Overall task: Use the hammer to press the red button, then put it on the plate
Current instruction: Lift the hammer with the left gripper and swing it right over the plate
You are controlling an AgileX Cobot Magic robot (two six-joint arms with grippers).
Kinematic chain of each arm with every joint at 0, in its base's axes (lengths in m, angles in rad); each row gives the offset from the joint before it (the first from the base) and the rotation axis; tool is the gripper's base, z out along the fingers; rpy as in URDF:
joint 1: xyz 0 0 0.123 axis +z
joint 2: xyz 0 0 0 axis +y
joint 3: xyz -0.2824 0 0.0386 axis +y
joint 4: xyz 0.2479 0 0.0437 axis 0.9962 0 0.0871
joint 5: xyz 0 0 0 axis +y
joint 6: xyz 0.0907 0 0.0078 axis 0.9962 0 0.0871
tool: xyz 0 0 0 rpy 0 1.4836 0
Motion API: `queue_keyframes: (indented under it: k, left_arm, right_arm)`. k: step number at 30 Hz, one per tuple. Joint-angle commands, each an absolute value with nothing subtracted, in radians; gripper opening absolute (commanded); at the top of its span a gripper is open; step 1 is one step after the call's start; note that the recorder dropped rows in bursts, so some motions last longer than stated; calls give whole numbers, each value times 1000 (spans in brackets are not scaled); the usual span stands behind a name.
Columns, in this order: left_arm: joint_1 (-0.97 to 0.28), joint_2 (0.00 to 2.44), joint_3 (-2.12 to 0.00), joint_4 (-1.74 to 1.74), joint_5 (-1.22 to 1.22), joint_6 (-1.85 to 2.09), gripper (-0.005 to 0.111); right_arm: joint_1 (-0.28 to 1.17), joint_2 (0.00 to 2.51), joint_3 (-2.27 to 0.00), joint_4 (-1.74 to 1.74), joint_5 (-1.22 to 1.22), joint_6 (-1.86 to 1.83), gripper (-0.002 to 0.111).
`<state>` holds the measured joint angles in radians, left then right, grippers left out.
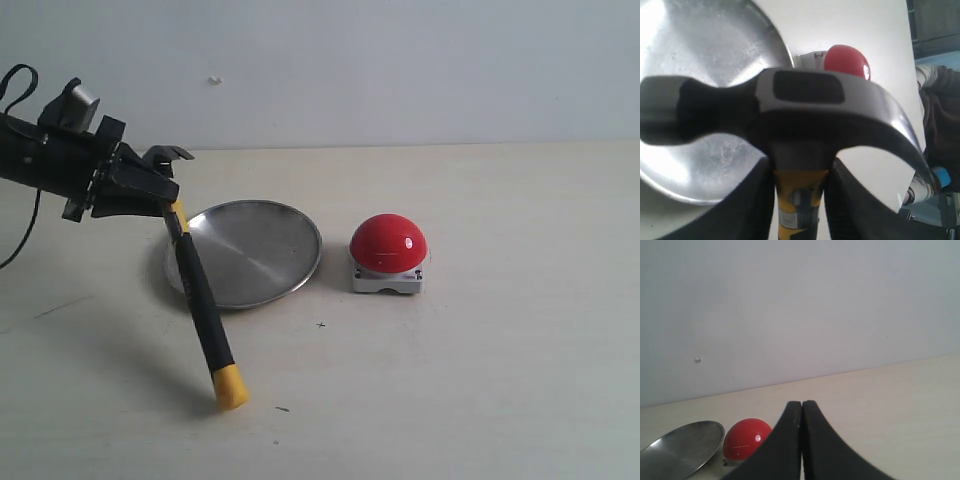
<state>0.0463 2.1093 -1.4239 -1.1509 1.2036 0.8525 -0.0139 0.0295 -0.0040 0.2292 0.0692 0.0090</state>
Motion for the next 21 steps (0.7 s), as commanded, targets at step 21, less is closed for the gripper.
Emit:
queue_keyframes:
  k: [21]
  left_arm:
    - [17,2088,-1315,-1418,1221,1022,0]
  right_arm:
    - [-20,24,0,230,67,0,0]
